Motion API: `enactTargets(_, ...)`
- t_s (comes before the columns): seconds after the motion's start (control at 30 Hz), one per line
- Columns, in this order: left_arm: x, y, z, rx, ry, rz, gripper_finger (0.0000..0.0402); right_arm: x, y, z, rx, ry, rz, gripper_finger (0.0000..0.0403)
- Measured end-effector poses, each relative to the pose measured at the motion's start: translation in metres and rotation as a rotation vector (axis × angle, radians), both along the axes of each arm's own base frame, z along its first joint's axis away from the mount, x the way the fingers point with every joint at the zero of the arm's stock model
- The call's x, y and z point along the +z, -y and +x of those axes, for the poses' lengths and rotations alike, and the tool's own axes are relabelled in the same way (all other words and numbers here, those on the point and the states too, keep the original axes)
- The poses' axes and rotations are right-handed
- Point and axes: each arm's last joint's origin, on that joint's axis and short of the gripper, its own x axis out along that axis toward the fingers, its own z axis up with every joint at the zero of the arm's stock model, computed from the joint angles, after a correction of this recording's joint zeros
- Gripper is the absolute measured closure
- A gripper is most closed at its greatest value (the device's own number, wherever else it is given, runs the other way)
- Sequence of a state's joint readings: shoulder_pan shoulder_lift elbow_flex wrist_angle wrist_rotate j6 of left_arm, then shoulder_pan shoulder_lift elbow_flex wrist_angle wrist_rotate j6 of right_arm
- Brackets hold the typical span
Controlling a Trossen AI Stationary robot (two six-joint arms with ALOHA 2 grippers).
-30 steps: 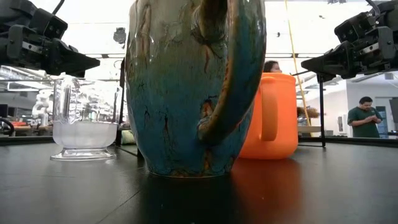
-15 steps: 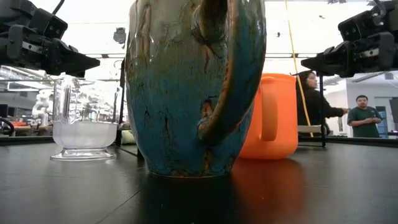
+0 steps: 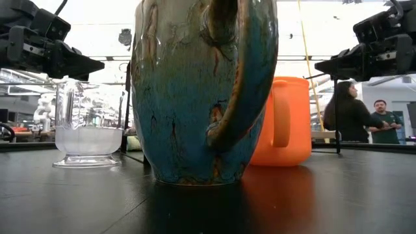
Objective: Stack small to large cups/mugs on shelf
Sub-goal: Put the dark green mug on the shelf
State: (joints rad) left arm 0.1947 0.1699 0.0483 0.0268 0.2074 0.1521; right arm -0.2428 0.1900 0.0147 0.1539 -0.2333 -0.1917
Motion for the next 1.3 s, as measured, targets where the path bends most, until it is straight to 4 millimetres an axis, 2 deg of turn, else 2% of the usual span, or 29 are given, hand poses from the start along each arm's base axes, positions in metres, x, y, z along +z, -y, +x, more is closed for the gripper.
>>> enactTargets(0.43, 0.001, 0.000, 0.000, 0.000, 0.011, 0.002, 0.0389, 0.006, 0.000, 0.000, -0.001, 0.065, 0.236, 0.0403)
enactTargets(0.6, 0.005, 0.000, 0.000, 0.001, 0.053, -0.003, 0.0389, 0.012, 0.000, 0.000, 0.016, 0.120, 0.224, 0.0403)
enactTargets(0.8, 0.007, 0.000, 0.000, 0.005, 0.075, -0.076, 0.0389, 0.027, -0.004, -0.003, 0.141, 0.258, 0.147, 0.0403)
enactTargets(1.0, 0.009, 0.000, 0.000, 0.008, 0.084, -0.173, 0.0389, 0.027, -0.006, -0.002, 0.212, 0.232, 0.126, 0.0403)
enactTargets(1.3, 0.015, 0.000, 0.000, 0.002, 0.154, -0.209, 0.0389, 0.078, -0.011, 0.012, 0.295, 0.177, 0.105, 0.0403)
